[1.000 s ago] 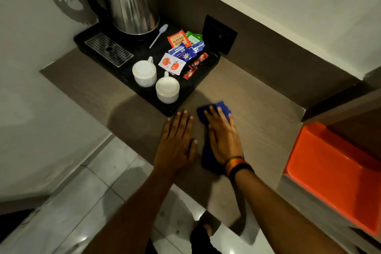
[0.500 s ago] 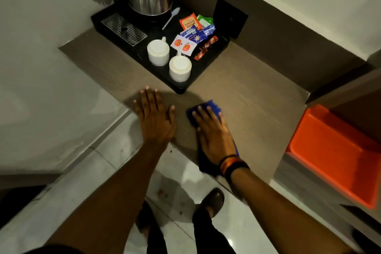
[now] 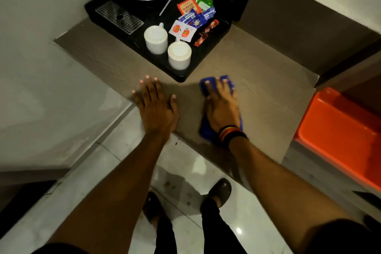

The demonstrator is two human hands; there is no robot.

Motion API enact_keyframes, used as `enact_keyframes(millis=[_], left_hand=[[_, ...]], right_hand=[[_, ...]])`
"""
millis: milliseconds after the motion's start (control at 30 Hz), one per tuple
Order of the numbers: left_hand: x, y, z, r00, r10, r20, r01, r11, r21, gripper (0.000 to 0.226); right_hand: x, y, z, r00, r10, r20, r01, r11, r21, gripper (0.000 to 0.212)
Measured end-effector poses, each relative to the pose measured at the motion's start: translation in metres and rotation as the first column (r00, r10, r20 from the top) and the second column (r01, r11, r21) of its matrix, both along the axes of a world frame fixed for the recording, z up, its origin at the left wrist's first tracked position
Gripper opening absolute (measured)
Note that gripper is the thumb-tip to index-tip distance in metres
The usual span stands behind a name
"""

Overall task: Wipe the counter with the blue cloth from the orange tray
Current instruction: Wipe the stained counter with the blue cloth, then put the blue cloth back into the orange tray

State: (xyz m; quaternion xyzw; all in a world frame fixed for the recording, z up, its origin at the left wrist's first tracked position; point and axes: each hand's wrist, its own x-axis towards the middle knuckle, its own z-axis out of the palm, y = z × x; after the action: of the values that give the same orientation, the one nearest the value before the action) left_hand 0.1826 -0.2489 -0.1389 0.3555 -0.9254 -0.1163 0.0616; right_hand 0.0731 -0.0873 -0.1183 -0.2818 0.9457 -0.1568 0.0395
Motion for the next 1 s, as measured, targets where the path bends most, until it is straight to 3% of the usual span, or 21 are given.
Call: enact_keyframes(millis=[100,233,367,467,533,767,1000], left_hand=[[0.008,0.002,0.007,0.998,-0.021,0.056,0.022,1.000,-0.014,0.080],[0.019,0.026,0.033,0.988,-0.114,0.103,0.116,0.993,-0.006,0.083],[0.008,0.079,0.053,0.939,-0.342,-0.021,0.341,0.939,-0.054,0.071],[-0.018,0.121,0.065,0.869,-0.461,-0.178,0.456,0.887,-0.072,0.064],[-0.039,0.146,0.069,0.840,-0.502,-0.207,0.501,0.863,-0.063,0.064],[-0.128,0.200,0.056,0.776,-0.628,-0.053,0.629,0.777,0.001,0.070],[-0.192,0.243,0.033,0.707,-0.706,0.037,0.705,0.708,0.041,0.078]], right_hand=[[0.058,0.003,-0.001,0.974,0.225,-0.016,-0.225,0.974,0.001,0.057],[0.098,0.074,0.004,0.952,0.306,-0.021,-0.306,0.950,-0.063,0.060],[0.095,0.144,0.008,0.999,0.028,0.036,-0.024,0.992,-0.121,0.066],[0.065,0.182,0.016,0.974,-0.213,0.080,0.224,0.960,-0.168,0.076],[0.037,0.202,0.025,0.942,-0.332,0.054,0.336,0.914,-0.228,0.079],[-0.088,0.272,0.043,0.866,-0.499,-0.003,0.487,0.846,-0.218,0.076],[-0.157,0.294,-0.012,0.863,-0.501,0.072,0.505,0.861,-0.062,0.066]])
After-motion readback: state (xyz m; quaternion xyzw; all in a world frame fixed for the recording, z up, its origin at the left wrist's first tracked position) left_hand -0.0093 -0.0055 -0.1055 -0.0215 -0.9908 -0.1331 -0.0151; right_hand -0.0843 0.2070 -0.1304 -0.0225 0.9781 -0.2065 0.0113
